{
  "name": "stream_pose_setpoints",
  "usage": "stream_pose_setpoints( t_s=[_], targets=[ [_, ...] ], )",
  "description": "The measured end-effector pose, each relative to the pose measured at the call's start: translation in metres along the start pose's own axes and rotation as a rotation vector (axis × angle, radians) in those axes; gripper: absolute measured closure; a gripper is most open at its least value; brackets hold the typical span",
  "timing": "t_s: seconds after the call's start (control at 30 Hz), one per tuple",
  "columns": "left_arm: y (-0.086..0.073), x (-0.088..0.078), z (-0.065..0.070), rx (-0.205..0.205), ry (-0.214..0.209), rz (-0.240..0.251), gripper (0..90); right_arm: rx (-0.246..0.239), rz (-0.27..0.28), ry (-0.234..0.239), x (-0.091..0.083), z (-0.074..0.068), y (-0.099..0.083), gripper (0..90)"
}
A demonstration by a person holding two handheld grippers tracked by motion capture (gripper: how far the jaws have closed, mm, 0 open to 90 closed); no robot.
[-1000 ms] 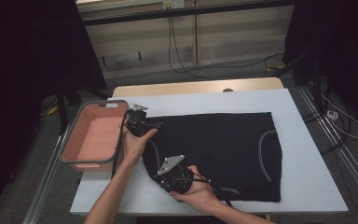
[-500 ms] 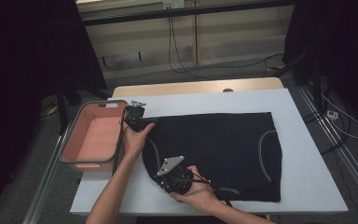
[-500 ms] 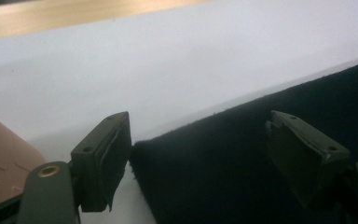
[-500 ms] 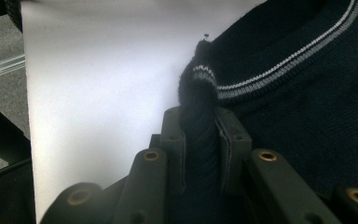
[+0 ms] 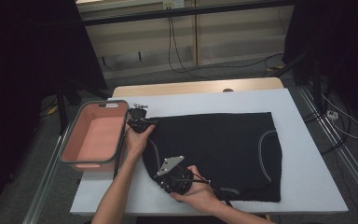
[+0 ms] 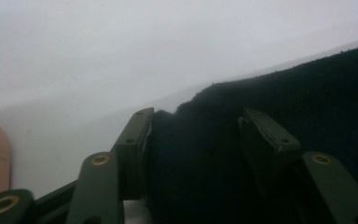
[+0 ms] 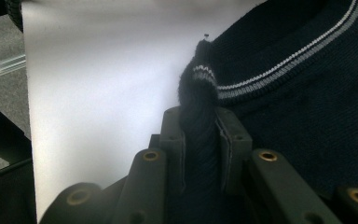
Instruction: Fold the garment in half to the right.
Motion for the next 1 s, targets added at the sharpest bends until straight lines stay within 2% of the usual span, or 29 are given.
stream_pose_setpoints(
  t_s=[0.03, 0.07, 0.1, 0.2, 0.27, 0.4, 0.6, 0.83, 1.0],
  targets=[
    [0.0, -0.001, 0.001, -0.002, -0.018, -0.003, 53.7, -0.001, -0.001, 0.0, 0.0, 0.0, 0.0, 75.7],
    [0.0, -0.001, 0.002, -0.011, -0.043, -0.005, 61.8, 0.003, 0.001, 0.0, 0.0, 0.0, 0.0, 75.8],
    [0.0, -0.001, 0.003, -0.017, -0.05, -0.008, 70.0, 0.004, 0.001, 0.001, 0.0, 0.0, 0.0, 75.9],
    [0.001, -0.001, 0.005, -0.009, -0.056, -0.006, 74.3, 0.004, 0.007, 0.004, -0.001, 0.0, 0.0, 76.6],
    [0.001, -0.002, 0.003, 0.006, -0.072, -0.015, 74.8, 0.0, 0.013, 0.004, -0.001, 0.0, -0.001, 77.1],
    [0.002, -0.005, 0.003, 0.006, -0.099, -0.02, 75.7, 0.012, 0.03, 0.023, -0.003, 0.001, -0.001, 78.0],
    [0.004, -0.012, 0.006, 0.006, -0.124, 0.011, 76.2, 0.006, 0.057, 0.028, -0.008, -0.001, 0.0, 78.5],
    [0.008, -0.021, 0.003, -0.019, -0.169, 0.05, 76.3, 0.014, 0.101, 0.031, -0.017, -0.002, 0.002, 78.6],
    [0.013, -0.029, 0.003, -0.033, -0.192, 0.085, 76.5, 0.003, 0.108, 0.02, -0.021, -0.003, 0.003, 78.7]
  ],
)
Point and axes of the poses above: each handheld gripper's, and its own axes: x roughly forward along the jaws, y roughly out of its top, z roughly to its right, the point moved 1 cm from there along x, roughly forward along the jaws, and after that the axes turned 13 degrees about y, right-handed, at the moved point
